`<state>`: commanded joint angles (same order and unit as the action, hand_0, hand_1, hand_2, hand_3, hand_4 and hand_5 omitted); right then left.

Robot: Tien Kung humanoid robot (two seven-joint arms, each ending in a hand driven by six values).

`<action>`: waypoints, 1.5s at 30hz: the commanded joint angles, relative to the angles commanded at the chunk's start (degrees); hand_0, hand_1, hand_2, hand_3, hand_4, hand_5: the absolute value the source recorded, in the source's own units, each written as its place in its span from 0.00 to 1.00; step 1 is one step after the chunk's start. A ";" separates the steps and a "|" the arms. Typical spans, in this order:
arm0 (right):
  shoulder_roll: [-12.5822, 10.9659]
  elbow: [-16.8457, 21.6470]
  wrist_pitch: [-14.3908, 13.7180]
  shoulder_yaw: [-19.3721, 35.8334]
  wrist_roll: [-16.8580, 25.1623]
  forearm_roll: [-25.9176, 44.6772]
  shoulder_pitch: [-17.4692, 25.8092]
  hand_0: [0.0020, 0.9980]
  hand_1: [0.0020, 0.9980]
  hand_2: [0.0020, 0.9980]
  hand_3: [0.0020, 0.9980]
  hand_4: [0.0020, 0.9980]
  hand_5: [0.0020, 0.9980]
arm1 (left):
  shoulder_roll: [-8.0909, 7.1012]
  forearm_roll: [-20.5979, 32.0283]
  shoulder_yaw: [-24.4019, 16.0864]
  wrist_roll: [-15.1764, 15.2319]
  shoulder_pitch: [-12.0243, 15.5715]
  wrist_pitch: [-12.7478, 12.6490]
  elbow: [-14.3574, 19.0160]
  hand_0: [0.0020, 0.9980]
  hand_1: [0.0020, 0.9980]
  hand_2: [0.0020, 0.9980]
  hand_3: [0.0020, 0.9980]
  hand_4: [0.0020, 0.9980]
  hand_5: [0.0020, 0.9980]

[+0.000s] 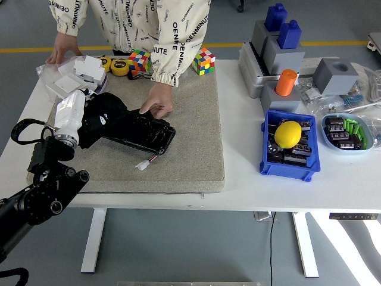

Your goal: Pick the rag up,wipe the panel,place it on the desk

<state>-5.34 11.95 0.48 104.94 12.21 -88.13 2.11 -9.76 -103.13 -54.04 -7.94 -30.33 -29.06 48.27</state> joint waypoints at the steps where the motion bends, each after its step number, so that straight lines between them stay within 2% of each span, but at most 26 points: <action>1: -0.02 0.00 0.00 -0.06 0.00 0.02 -0.01 0.54 0.56 0.49 0.52 0.89 0.35 | -0.16 0.52 1.22 -0.17 0.17 0.10 0.94 0.21 0.28 0.38 0.56 0.72 0.00; 8: -0.08 -0.01 0.01 -0.26 0.01 -0.04 0.07 0.54 0.56 0.49 0.52 0.89 0.35 | -1.23 3.19 8.07 -0.87 1.07 0.27 7.61 0.21 0.28 0.38 0.56 0.72 0.00; 13: -0.08 0.03 0.01 -0.30 0.03 0.10 -0.02 0.54 0.56 0.49 0.52 0.89 0.35 | -1.48 4.33 11.62 -1.19 1.27 0.29 11.69 0.21 0.28 0.38 0.56 0.72 0.00; 20: -0.04 0.17 0.04 -0.61 0.04 0.49 0.01 0.54 0.56 0.49 0.52 0.89 0.35 | -1.47 5.28 14.70 -1.50 1.52 0.35 15.35 0.21 0.28 0.38 0.56 0.72 0.00; 24: -0.03 0.18 0.05 -0.67 0.03 0.54 0.04 0.54 0.56 0.49 0.52 0.89 0.35 | -1.34 5.36 15.15 -1.57 1.44 0.35 16.50 0.21 0.28 0.38 0.56 0.72 0.00; 33: 0.05 0.15 0.04 -0.40 -0.01 0.47 0.00 0.54 0.56 0.49 0.52 0.88 0.35 | -0.77 4.82 12.82 -0.95 1.08 0.02 12.39 0.21 0.28 0.38 0.56 0.72 0.00; 39: 0.04 0.15 0.02 -0.33 0.00 0.45 0.07 0.54 0.56 0.49 0.52 0.88 0.35 | -0.43 3.86 8.23 -0.04 0.77 -0.48 8.45 0.21 0.27 0.38 0.56 0.72 0.00; 45: 0.04 0.18 0.02 -0.51 -0.02 0.55 0.02 0.54 0.56 0.49 0.52 0.88 0.35 | 0.12 2.71 2.13 1.50 0.11 -1.25 2.85 0.21 0.28 0.38 0.56 0.72 0.00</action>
<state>-5.30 12.12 0.50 104.44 12.18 -87.58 2.13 -9.64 -100.42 -51.91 -6.45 -30.23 -30.31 51.12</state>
